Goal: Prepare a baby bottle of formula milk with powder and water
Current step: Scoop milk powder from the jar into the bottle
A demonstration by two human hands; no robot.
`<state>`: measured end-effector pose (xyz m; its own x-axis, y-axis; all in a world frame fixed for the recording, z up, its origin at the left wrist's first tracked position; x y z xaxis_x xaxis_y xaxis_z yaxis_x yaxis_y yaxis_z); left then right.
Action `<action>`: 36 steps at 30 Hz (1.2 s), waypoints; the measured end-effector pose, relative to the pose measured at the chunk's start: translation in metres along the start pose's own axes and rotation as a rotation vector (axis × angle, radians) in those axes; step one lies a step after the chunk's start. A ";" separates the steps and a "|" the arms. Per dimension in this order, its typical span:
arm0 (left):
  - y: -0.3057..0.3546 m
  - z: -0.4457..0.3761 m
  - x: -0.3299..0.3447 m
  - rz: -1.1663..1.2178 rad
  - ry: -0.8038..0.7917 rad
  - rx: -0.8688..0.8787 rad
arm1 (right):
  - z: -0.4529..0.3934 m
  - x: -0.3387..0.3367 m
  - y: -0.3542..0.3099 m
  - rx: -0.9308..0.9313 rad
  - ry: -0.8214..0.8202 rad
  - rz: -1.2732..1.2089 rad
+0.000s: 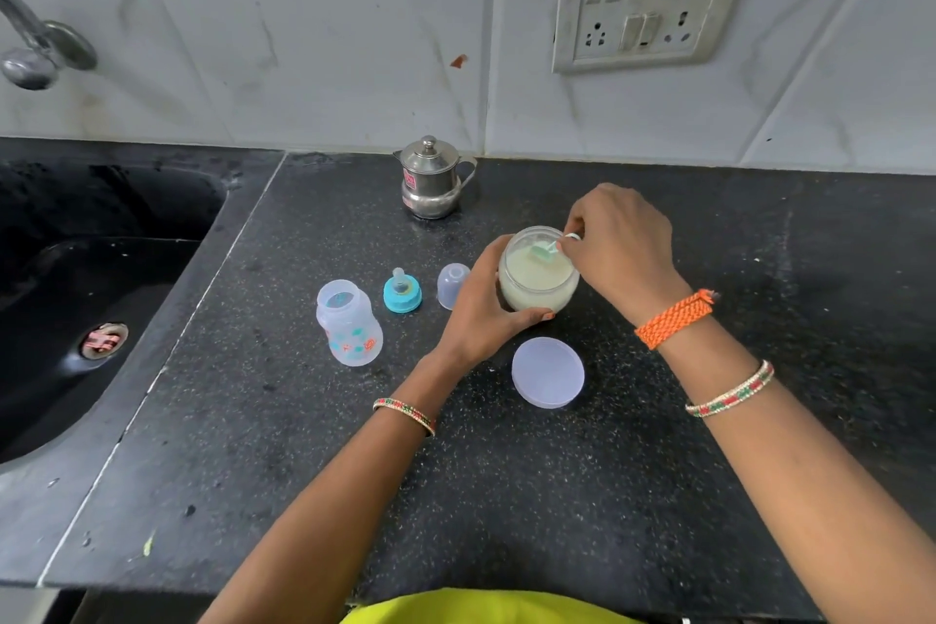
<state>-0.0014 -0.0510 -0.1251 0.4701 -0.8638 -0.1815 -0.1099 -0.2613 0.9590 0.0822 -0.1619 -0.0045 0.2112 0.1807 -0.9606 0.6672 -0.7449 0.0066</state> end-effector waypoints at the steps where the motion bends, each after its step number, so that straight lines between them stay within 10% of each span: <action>1: 0.000 0.001 0.000 0.001 0.003 0.005 | 0.001 0.001 0.000 0.008 -0.007 -0.021; 28: -0.002 -0.003 0.003 -0.031 0.024 -0.011 | 0.001 0.022 -0.002 0.189 -0.186 -0.380; 36: 0.002 -0.011 0.003 -0.075 0.073 -0.013 | 0.007 0.013 0.015 0.192 0.024 -0.396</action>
<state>0.0094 -0.0498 -0.1210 0.5388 -0.8083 -0.2372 -0.0608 -0.3181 0.9461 0.0899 -0.1751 -0.0192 -0.0161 0.4890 -0.8721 0.5553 -0.7210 -0.4145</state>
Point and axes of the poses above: each hand's wrist, its own z-axis away from the middle knuckle, its own x-axis out of the palm, y = z × x, the point moved 1 cm from there along -z, towards the middle knuckle, and after that the axes turned 8 degrees about z, right-handed, at the moved point
